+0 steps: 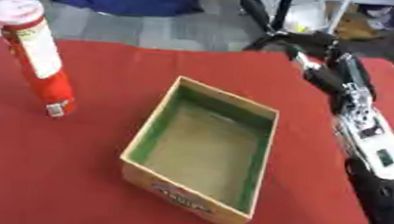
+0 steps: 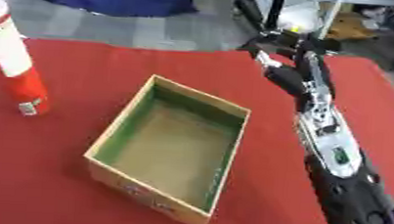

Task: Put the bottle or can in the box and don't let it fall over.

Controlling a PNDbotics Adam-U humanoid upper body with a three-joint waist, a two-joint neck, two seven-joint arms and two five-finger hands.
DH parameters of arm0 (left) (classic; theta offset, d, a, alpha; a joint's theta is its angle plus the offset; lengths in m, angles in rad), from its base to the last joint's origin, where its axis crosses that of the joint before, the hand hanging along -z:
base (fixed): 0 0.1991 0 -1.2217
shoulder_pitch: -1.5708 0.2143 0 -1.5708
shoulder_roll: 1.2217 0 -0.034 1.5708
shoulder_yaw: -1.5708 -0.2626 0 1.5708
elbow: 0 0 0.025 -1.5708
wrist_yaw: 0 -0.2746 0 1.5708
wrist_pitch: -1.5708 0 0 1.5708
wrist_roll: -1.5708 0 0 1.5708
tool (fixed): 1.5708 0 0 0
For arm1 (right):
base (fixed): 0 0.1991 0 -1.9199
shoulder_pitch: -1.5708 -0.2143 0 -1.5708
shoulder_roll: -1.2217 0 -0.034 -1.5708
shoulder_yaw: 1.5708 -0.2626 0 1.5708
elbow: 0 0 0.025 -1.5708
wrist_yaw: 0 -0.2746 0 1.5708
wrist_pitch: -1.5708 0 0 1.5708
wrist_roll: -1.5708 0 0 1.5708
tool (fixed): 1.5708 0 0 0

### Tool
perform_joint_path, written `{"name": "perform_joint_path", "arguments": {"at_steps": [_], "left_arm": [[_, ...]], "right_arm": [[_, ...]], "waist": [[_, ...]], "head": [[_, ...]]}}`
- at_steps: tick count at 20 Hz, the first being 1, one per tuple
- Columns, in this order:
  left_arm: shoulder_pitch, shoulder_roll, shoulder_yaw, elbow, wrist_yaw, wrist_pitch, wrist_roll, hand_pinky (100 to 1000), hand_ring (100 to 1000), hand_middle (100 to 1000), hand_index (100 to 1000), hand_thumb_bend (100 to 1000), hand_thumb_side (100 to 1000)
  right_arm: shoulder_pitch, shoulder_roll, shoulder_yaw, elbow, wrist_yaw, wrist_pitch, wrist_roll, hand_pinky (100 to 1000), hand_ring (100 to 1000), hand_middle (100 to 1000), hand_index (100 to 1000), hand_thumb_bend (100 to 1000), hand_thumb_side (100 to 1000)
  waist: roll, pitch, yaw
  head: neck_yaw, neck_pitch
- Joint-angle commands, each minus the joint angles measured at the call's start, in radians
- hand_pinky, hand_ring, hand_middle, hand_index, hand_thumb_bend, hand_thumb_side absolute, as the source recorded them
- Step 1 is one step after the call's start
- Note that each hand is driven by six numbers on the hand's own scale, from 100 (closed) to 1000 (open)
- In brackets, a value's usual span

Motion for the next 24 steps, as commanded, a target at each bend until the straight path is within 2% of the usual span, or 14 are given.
{"name": "perform_joint_path", "arguments": {"at_steps": [1,7,18,24], "left_arm": [[-0.011,0.036,0.008,-0.006,-0.014,0.001,-0.007,892,989,926,927,532,603],[-0.018,0.035,0.006,0.005,-0.010,0.004,-0.015,898,995,927,937,483,575],[-0.065,0.045,-0.017,0.071,0.028,0.025,-0.026,889,990,912,936,492,616],[-0.103,0.054,-0.035,0.121,0.036,0.030,-0.039,885,987,906,934,492,627]], "right_arm": [[-0.010,-0.013,-0.004,-0.012,-0.005,-0.001,0.002,731,865,829,882,519,314],[-0.011,-0.011,-0.004,-0.011,-0.006,-0.001,0.003,731,862,826,881,521,314],[-0.009,-0.012,-0.002,-0.009,-0.009,0.001,0.004,731,858,824,880,509,316],[-0.015,-0.014,0.001,-0.011,-0.012,0.002,0.006,731,857,823,880,506,317]], "waist": [[0.003,-0.017,0.000],[0.003,-0.018,0.001],[0.001,-0.019,0.003],[-0.002,-0.016,0.004]], "head": [[0.005,0.000],[0.006,-0.002],[0.052,-0.023],[0.046,-0.026]]}}
